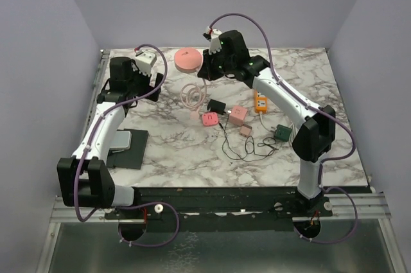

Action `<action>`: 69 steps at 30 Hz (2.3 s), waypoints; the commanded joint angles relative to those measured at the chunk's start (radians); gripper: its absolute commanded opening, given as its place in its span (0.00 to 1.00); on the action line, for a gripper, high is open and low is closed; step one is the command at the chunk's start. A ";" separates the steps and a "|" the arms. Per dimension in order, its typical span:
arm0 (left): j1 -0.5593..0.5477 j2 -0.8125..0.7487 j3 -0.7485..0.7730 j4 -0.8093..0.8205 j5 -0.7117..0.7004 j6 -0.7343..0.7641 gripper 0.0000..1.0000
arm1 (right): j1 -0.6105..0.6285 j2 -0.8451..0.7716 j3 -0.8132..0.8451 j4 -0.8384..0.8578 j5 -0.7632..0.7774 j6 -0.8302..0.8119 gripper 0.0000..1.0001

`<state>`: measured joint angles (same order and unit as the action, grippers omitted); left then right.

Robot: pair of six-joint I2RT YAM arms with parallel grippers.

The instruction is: Insert the plug

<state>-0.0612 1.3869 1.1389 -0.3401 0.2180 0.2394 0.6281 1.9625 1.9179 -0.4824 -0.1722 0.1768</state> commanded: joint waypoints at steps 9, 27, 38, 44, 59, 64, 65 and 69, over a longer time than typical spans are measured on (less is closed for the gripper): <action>-0.003 -0.336 -0.179 0.019 0.472 0.709 0.99 | -0.021 -0.084 -0.043 -0.062 -0.392 0.063 0.01; -0.063 -0.507 -0.373 0.009 0.581 1.243 0.94 | 0.033 -0.150 -0.282 0.052 -0.678 0.157 0.01; -0.138 -0.406 -0.279 -0.106 0.505 1.244 0.74 | 0.072 -0.158 -0.310 0.089 -0.734 0.185 0.01; -0.164 -0.298 -0.116 -0.244 0.501 1.121 0.25 | 0.077 -0.171 -0.333 0.072 -0.751 0.163 0.01; -0.174 -0.103 -0.005 -0.919 0.682 1.018 0.00 | 0.050 -0.314 -0.488 -0.063 -0.463 -0.068 0.84; -0.174 -0.073 -0.069 -0.978 0.729 1.037 0.00 | 0.049 -0.370 -0.630 0.058 -0.527 -0.073 0.84; -0.174 -0.060 -0.072 -0.995 0.730 1.056 0.00 | 0.050 -0.373 -0.651 0.075 -0.545 -0.075 0.84; -0.175 0.014 -0.069 -1.005 0.701 1.114 0.00 | 0.068 -0.371 -0.703 0.168 -0.552 -0.055 0.84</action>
<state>-0.2329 1.3430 1.0645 -1.2812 0.8356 1.2934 0.6758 1.6066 1.2613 -0.4385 -0.7021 0.1284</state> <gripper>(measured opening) 0.339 0.838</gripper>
